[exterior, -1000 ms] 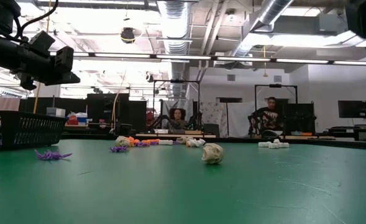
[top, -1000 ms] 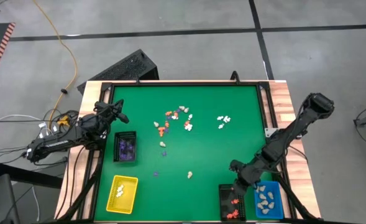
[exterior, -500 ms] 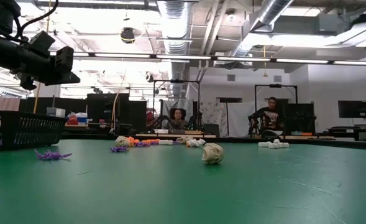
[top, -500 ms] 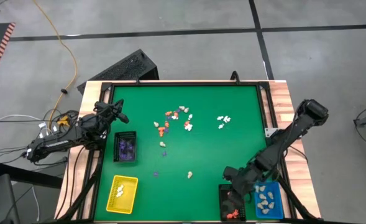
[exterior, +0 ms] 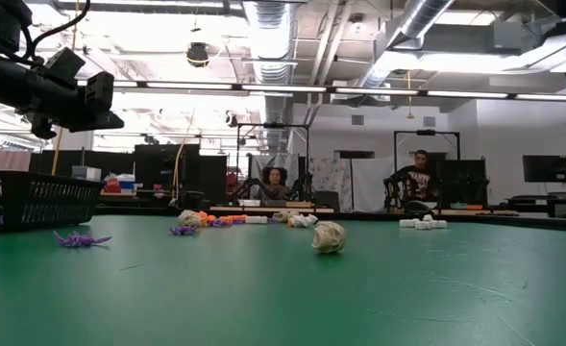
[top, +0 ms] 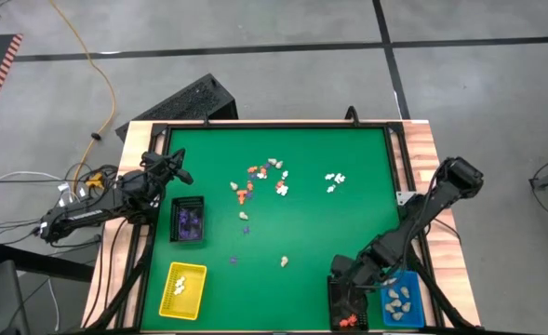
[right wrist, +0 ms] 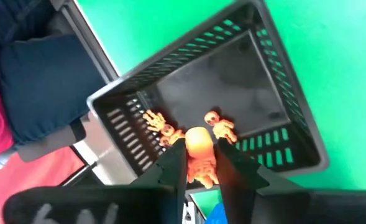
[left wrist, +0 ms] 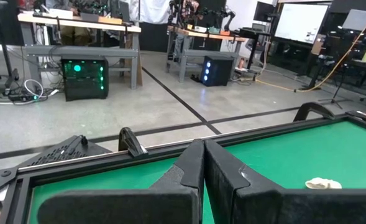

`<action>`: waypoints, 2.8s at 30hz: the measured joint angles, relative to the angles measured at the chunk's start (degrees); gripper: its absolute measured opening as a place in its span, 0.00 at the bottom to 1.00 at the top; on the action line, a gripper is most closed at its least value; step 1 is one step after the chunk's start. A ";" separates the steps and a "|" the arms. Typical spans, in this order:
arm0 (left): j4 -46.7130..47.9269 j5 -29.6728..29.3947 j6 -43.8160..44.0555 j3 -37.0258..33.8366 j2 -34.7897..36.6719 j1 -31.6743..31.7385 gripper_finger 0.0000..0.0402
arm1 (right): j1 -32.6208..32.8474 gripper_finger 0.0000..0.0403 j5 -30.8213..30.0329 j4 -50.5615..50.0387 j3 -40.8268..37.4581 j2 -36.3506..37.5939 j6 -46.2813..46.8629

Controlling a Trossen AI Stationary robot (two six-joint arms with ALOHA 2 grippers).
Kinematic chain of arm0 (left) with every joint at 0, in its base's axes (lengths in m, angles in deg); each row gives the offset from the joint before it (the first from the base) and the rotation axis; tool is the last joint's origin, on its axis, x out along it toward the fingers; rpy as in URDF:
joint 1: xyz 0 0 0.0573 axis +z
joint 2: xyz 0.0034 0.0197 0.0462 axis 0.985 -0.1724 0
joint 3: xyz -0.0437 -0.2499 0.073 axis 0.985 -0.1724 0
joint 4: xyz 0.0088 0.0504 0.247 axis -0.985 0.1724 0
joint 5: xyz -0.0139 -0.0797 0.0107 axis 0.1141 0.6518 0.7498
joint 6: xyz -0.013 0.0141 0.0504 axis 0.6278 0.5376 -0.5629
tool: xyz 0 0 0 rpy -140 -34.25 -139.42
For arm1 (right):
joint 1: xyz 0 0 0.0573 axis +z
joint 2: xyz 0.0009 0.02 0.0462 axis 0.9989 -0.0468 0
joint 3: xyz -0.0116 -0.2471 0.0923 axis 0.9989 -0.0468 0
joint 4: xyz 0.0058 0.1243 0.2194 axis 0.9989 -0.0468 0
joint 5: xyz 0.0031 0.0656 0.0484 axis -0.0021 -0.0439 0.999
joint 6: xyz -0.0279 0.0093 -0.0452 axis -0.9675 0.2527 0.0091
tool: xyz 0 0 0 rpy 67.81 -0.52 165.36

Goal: Sort Halloween decoration
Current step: Put the orange skeleton toy into the bottom black basket, then put the white skull toy into the blue basket

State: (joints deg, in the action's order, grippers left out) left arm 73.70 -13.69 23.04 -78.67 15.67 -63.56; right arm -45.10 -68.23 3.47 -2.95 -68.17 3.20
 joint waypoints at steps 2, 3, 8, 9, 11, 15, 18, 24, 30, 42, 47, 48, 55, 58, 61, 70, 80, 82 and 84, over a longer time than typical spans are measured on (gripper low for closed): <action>0.02 -0.02 0.00 0.00 0.00 0.02 0.00 | -0.38 0.30 0.23 -0.29 -0.02 -0.04 0.00; 0.00 -0.04 0.00 0.00 0.00 0.01 0.00 | -0.49 0.32 0.30 -0.50 -0.02 -0.04 0.00; 0.00 -0.02 0.00 0.00 0.00 0.00 0.00 | -1.04 0.43 0.63 -0.50 -0.04 -0.06 -0.46; 0.00 -0.02 0.00 0.00 0.00 0.02 0.00 | -1.21 0.44 0.65 -0.45 -0.04 -0.06 -0.48; 0.00 -0.02 0.00 0.00 0.00 0.02 0.00 | -1.77 0.47 0.68 0.01 -0.04 -0.06 -1.35; 0.02 -0.12 0.00 0.00 0.00 0.01 0.00 | -4.20 0.49 0.65 5.16 -0.09 -0.09 -7.83; 0.02 -0.24 0.00 0.00 0.00 0.00 0.00 | -7.26 0.48 -0.84 8.88 -0.09 -0.09 -13.54; 0.02 -0.26 0.01 0.00 0.00 0.02 0.00 | -13.47 0.45 -11.68 14.82 -0.09 -0.10 -36.36; 0.02 -0.25 0.11 0.00 0.00 0.01 0.00 | -18.15 0.45 -20.26 21.47 -0.07 -2.57 -60.86; 0.02 -0.45 0.09 0.00 0.02 0.01 0.00 | -20.62 0.45 -14.89 30.05 -0.09 -14.63 -80.01; 0.02 -0.46 0.08 0.00 0.02 0.02 0.00 | -20.63 0.45 -14.02 34.83 -0.08 -17.62 -82.88; 0.02 -0.43 0.09 0.00 0.01 0.02 0.00 | -20.63 0.45 -13.95 35.08 -0.11 -17.66 -83.10; 0.02 -0.44 0.15 0.00 0.01 0.02 0.00 | -21.27 0.44 -10.97 35.33 -0.09 -17.62 -84.46; 0.02 -0.45 0.22 0.00 0.02 0.02 0.00 | -21.87 0.44 -10.79 35.54 -0.09 -17.62 -85.31; 0.02 -0.46 0.22 0.00 0.00 0.01 0.00 | -22.61 0.44 -9.61 35.63 -0.11 -17.62 -85.88; 0.02 -0.42 0.22 0.00 0.00 0.02 0.00 | -23.58 0.44 -5.21 36.54 -0.15 -19.28 -86.01; 0.02 -0.47 -0.15 0.00 0.00 0.01 0.00 | -23.40 0.42 -4.76 36.18 0.00 -22.05 -85.55; 0.02 -0.46 -0.15 0.00 0.00 0.00 0.00 | -23.63 0.39 -4.85 35.76 -0.01 -21.88 -85.53; 0.02 -0.46 -0.17 -0.02 0.00 0.02 0.00 | -23.65 0.34 -4.85 35.55 -0.04 -21.79 -85.53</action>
State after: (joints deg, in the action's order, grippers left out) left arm 73.72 -14.15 22.86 -78.69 15.67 -63.54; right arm -68.75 -73.08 39.02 -2.99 -89.96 -82.33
